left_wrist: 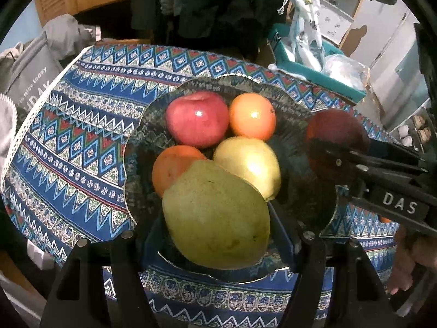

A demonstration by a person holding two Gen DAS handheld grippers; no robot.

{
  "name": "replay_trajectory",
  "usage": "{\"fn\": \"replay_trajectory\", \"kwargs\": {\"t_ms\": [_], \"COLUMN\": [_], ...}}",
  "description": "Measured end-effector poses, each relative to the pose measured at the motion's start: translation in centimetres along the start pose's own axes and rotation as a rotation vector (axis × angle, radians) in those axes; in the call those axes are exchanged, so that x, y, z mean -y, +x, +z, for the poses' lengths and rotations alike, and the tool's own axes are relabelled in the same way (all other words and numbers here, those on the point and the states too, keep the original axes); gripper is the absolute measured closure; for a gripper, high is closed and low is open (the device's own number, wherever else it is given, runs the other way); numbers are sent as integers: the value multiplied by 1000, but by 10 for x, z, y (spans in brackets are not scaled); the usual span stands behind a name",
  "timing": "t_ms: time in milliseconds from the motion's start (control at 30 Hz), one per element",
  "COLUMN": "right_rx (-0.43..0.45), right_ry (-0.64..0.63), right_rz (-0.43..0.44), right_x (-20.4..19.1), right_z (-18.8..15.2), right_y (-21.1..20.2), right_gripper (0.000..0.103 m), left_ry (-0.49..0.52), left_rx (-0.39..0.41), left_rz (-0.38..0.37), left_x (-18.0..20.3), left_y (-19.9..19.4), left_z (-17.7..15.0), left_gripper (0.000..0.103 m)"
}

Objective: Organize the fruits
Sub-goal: 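Lower the pear into the bowl with the left tool while the right tool lowers the apple there, then open both tools over the bowl and move them back toward the two tangerines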

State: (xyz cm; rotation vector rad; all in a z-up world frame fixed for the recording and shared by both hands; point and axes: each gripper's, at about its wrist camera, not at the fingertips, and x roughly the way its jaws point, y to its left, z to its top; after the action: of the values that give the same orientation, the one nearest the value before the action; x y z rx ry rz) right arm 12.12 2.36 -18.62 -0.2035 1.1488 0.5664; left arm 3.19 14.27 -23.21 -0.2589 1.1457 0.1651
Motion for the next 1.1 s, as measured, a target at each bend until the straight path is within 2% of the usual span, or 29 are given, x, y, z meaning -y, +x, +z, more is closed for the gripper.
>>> {"fn": "replay_trajectory", "kwargs": {"t_ms": [300, 367, 433, 567, 700, 1100], "right_rx": [-46, -56, -35, 2, 39, 181], "right_ry": [-17, -19, -21, -39, -10, -30], "right_rz": [-15, -18, 1, -35, -30, -124], "right_x": [-4, -3, -4, -7, -2, -2], "right_z": [-3, -3, -3, 3, 6, 12], "right_y": [10, 12, 8, -5, -18, -76], "right_gripper": [29, 28, 29, 29, 29, 29], "left_ry": [-21, -18, 5, 53, 48, 48], "left_rx": [-59, -64, -26, -9, -8, 97], "left_rz": [6, 7, 5, 53, 44, 25], "left_x": [-5, -4, -1, 6, 8, 16], "left_y": [14, 16, 9, 3, -2, -45], "left_z": [-4, -5, -3, -1, 1, 15], "left_gripper": [31, 33, 31, 30, 30, 30]}}
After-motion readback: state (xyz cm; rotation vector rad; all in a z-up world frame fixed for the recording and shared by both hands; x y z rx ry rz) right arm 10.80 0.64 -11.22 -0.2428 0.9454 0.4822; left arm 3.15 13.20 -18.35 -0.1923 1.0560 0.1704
